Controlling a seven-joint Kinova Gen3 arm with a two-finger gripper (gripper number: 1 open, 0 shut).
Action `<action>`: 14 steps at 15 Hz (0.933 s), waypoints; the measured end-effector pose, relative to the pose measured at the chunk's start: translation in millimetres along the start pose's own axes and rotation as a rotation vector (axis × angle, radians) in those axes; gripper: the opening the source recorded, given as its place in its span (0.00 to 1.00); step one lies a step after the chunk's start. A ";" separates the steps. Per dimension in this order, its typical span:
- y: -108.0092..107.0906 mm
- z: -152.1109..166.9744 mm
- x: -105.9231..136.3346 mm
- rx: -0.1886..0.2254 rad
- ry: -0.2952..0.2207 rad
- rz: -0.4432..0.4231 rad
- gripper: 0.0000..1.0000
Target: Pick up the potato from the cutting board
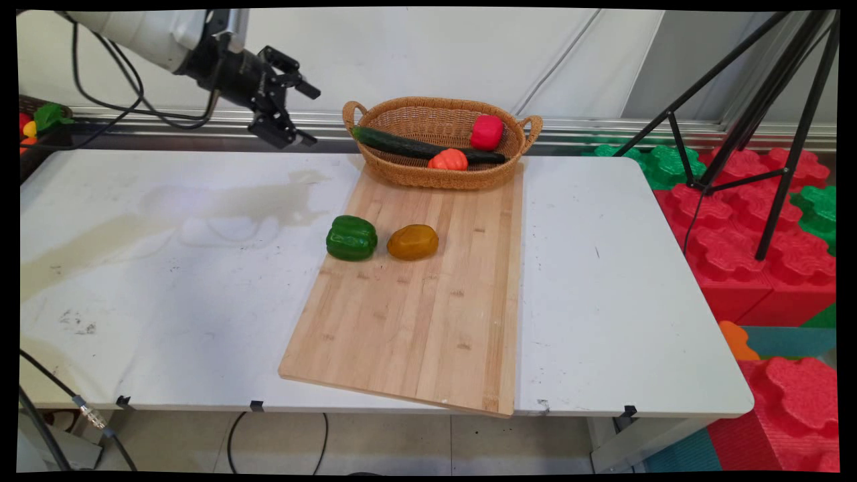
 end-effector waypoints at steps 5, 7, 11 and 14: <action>15.9 -18.8 2.3 -0.047 0.008 -0.074 1.00; 20.9 -23.5 4.0 -0.061 0.014 -0.101 1.00; 28.3 -25.2 9.3 -0.089 0.033 -0.148 1.00; 33.4 -19.5 12.8 -0.112 0.041 -0.167 1.00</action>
